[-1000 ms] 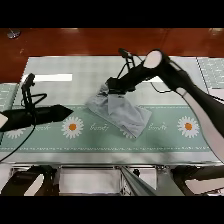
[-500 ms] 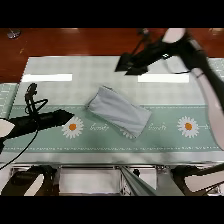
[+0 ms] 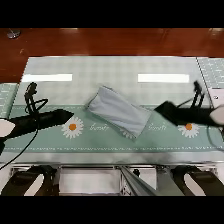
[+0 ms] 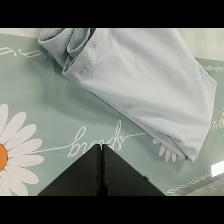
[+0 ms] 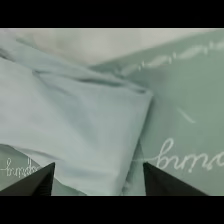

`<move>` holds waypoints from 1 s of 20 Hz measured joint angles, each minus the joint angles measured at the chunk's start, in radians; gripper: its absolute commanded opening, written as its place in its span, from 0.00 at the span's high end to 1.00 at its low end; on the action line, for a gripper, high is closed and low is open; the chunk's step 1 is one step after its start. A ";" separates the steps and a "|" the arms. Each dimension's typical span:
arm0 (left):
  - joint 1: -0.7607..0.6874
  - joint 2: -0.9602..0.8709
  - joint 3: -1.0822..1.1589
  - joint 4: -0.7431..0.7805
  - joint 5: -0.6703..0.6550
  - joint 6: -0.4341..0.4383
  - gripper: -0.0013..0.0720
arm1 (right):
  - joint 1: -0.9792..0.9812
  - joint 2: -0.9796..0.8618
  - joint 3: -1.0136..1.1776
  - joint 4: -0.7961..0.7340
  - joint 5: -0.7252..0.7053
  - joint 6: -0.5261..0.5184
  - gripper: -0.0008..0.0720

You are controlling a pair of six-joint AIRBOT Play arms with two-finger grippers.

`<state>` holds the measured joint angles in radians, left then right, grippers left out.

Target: Fold the shirts.

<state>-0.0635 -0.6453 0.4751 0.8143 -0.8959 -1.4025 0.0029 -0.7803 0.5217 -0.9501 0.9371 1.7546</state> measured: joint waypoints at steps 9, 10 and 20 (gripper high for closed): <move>0.000 -0.051 0.000 -0.003 0.019 0.003 0.95 | 0.096 -0.191 -0.190 0.296 -0.185 -0.112 0.16; 0.000 -0.053 0.000 -0.004 0.019 0.003 0.95 | 0.099 -0.238 -0.167 0.320 -0.187 -0.135 0.17; 0.000 -0.061 0.000 -0.004 0.022 0.003 0.95 | 0.246 -0.575 0.358 0.353 -0.090 -0.365 0.94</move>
<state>-0.0635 -0.7067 0.4747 0.8104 -0.8742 -1.3994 0.2489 -1.3548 0.8795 -0.5968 0.8467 1.3891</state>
